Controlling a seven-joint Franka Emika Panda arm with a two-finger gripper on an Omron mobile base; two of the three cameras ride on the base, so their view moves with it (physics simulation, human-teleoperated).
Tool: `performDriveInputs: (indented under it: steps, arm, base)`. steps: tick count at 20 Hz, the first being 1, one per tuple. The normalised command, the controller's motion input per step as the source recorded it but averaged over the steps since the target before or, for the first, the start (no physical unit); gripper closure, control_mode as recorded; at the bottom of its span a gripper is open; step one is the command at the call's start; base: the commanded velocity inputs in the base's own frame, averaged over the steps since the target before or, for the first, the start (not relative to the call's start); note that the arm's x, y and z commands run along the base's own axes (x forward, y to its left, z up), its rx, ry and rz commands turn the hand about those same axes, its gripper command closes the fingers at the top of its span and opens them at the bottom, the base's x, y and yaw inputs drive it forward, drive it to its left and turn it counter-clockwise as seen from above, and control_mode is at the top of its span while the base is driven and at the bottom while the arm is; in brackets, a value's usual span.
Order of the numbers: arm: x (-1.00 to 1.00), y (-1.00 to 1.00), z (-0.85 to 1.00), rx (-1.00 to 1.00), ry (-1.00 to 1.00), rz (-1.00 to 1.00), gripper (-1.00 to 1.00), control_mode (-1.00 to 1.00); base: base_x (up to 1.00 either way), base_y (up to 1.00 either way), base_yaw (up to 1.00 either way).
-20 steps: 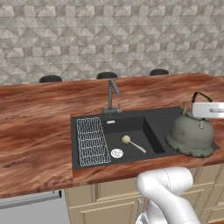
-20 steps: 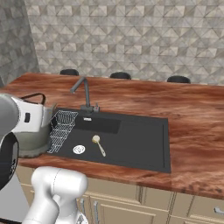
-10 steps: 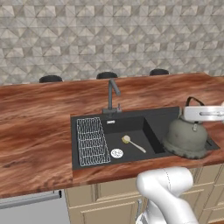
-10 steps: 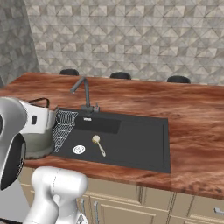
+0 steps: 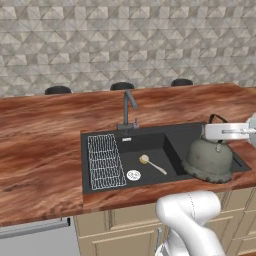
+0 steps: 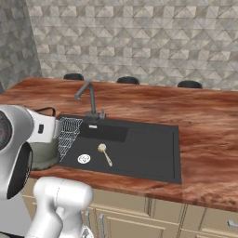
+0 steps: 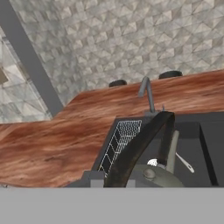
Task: Open the cabinet, pick the kettle from the cabinet, and place it in the sink.
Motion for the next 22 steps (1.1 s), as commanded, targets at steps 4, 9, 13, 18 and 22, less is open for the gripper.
performDriveInputs:
  steps: [4, 9, 13, 18, 22]
  arm:
    - [0.07, 0.00, -0.14, 0.00, 0.02, 0.00, 1.00, -1.00]
    - [0.04, 0.02, -0.17, 0.00, 0.01, 0.00, 1.00, -1.00]
    - [0.00, 0.01, -0.12, 0.00, 0.00, 0.00, 1.00, -1.00]
    - [0.06, 0.01, -0.05, 0.00, 0.00, 0.00, 1.00, -1.00]
    - [0.21, 0.00, 0.00, 0.00, 0.00, 0.00, 1.00, -1.00]
  base:
    - [0.00, 0.00, 0.00]
    - [0.00, 0.00, 0.00]
    - [0.00, 0.00, 0.00]
    - [0.00, 0.00, 0.00]
    - [0.00, 0.00, 0.00]
